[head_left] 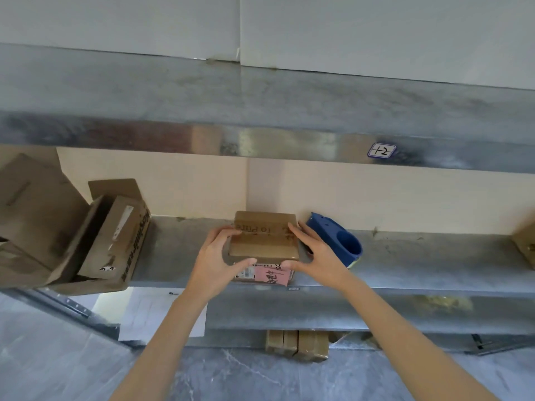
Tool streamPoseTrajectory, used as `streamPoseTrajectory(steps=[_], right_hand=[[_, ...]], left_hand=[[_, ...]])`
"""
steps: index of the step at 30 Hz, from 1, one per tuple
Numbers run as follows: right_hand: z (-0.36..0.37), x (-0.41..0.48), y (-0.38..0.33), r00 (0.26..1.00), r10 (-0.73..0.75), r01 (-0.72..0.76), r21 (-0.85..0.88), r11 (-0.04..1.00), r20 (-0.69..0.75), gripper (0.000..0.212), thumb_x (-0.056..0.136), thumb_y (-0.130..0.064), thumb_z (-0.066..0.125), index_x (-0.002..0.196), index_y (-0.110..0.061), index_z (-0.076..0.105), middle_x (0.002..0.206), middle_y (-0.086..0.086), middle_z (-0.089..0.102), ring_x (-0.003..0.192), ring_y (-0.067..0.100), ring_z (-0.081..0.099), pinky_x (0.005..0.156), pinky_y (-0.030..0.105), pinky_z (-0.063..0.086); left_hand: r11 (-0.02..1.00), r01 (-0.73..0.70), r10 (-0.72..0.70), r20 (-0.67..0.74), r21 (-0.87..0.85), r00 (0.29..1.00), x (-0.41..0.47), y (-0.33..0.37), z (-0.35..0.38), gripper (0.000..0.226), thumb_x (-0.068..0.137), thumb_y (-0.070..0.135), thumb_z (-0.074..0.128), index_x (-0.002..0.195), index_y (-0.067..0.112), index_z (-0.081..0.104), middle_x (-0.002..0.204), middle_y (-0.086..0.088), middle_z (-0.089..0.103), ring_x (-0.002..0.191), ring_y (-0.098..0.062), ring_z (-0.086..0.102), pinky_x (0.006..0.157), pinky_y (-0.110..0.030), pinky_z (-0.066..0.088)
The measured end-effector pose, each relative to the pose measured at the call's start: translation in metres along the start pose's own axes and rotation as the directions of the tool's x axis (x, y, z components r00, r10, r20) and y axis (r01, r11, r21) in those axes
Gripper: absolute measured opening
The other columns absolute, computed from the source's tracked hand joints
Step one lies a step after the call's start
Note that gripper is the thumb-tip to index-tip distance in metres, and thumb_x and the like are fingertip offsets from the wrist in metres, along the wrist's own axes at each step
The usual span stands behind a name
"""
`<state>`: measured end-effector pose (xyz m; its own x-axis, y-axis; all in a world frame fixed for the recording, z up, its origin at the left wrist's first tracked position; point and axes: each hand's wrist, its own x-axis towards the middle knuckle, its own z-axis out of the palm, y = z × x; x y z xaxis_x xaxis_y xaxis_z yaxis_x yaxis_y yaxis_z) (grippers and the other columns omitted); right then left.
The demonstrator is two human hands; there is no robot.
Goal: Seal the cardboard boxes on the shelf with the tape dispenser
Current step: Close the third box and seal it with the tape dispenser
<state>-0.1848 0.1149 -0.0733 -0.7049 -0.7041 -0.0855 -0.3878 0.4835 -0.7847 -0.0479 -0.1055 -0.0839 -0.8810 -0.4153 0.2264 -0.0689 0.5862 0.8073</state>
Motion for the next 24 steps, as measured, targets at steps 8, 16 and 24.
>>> streamPoseTrajectory(steps=[8,16,24], right_hand=[[0.03,0.023,-0.027,0.975,0.045,-0.057,-0.047,0.997,-0.218,0.063,0.097,-0.045,0.055,0.152,-0.024,0.031,0.164,-0.002,0.007,0.142,0.017,0.032,0.107,0.022,0.032],[0.041,0.026,-0.023,0.966,0.047,-0.068,-0.076,0.995,-0.254,0.069,0.096,-0.046,0.057,0.154,-0.023,0.027,0.163,-0.004,0.002,0.141,0.015,0.032,0.109,0.023,0.034],[0.038,0.032,-0.023,0.948,0.073,-0.094,-0.054,0.994,-0.31,0.066,0.087,-0.036,0.071,0.145,-0.021,0.042,0.161,-0.005,0.014,0.138,0.007,0.029,0.101,0.002,0.023]], left_hand=[[0.999,0.044,-0.043,-0.012,0.022,0.999,0.025,0.005,0.032,0.063,0.096,0.035,0.062,0.151,0.018,0.036,0.162,0.008,0.024,0.143,-0.011,0.032,0.107,-0.019,0.03],[0.999,0.007,-0.005,-0.04,0.05,0.999,0.023,-0.004,0.04,0.069,0.089,0.037,0.07,0.148,0.015,0.041,0.159,0.01,0.029,0.14,-0.009,0.038,0.106,-0.019,0.034],[0.999,0.034,-0.037,-0.082,-0.042,0.996,0.028,0.003,0.044,0.073,0.078,0.028,0.082,0.14,0.01,0.046,0.149,0.004,0.034,0.13,-0.004,0.039,0.109,-0.021,0.037]])
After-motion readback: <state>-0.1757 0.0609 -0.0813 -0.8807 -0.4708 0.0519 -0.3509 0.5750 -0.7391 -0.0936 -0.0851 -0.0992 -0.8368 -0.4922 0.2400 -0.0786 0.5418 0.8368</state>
